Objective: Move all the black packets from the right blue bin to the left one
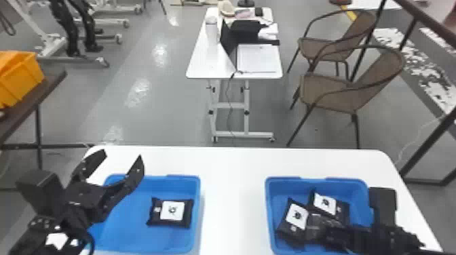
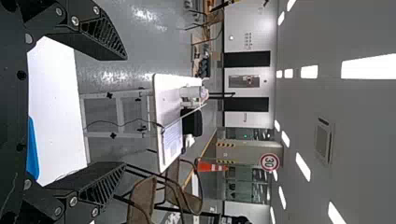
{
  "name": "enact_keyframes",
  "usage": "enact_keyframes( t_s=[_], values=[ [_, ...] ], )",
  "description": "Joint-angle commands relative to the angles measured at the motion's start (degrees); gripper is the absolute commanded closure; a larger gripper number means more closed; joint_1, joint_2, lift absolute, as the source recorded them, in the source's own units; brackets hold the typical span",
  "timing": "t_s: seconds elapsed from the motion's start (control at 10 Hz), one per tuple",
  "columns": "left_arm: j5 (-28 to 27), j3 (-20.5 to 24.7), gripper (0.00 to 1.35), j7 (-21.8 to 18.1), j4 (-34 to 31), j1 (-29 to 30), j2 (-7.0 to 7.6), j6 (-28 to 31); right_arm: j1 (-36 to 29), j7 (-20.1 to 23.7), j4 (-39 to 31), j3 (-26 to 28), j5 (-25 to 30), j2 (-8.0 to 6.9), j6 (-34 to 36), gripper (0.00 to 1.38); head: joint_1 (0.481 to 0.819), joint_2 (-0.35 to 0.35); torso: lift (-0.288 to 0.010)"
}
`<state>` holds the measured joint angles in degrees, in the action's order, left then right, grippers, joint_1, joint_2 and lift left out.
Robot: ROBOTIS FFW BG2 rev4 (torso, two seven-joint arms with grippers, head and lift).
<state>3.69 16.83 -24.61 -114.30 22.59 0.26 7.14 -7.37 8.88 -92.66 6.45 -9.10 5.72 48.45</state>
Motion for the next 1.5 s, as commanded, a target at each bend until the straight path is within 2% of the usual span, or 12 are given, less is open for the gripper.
enact_keyframes(
  t_s=[0.0, 0.2, 0.3, 0.4, 0.6, 0.9, 1.1, 1.2, 1.4],
  values=[
    [-0.1, 0.0, 0.23, 0.0, 0.2, 0.0, -0.41, 0.1, 1.7, 0.0, 2.8, -0.7, 0.1, 0.09, 0.2, 0.26, 0.695, 0.04, 0.0],
    [-0.1, -0.1, 0.23, 0.0, 0.7, -0.1, -0.41, 0.1, 4.5, 3.3, 8.5, -1.1, 1.3, 0.26, -0.6, 0.33, 0.695, 0.045, 0.0],
    [-0.1, -0.1, 0.23, -0.1, 0.7, -0.2, -0.41, 0.0, 4.6, 4.0, 8.7, -2.0, 1.4, 0.26, -1.2, 0.55, 0.695, 0.052, 0.0],
    [0.0, -0.1, 0.23, -0.2, 0.9, -0.2, -0.41, 0.0, 3.7, 4.8, 7.9, -2.1, 1.0, 0.26, -2.0, 0.91, 0.695, 0.059, 0.0],
    [0.3, -0.1, 0.23, -0.3, 1.2, -0.1, -0.41, -0.3, -0.3, 4.0, 2.6, -1.5, -1.5, -0.53, -4.5, 1.29, 0.695, 0.071, 0.0],
    [0.5, -0.1, 0.23, -0.3, 1.4, -0.4, -0.41, -0.7, -2.9, 1.8, -1.1, 0.0, -4.8, -1.06, -6.5, 1.29, 0.695, 0.076, 0.0],
    [1.6, -0.1, 0.23, 0.1, 1.5, -0.6, -0.41, -2.3, -6.9, 1.2, -9.9, 1.1, -7.3, -1.85, -6.3, 1.29, 0.695, 0.074, 0.0],
    [2.8, -0.1, 0.23, 1.0, 1.4, -0.5, -0.41, -3.3, -8.2, 1.2, -15.2, 1.5, -9.3, -1.67, -5.5, 1.29, 0.695, 0.076, 0.0],
    [7.8, -0.4, 0.23, 2.3, 1.5, -0.8, -0.41, -1.4, -4.3, 8.4, -18.4, 0.0, -10.5, -0.18, -5.8, 1.29, 0.695, 0.098, 0.0]
  ],
)
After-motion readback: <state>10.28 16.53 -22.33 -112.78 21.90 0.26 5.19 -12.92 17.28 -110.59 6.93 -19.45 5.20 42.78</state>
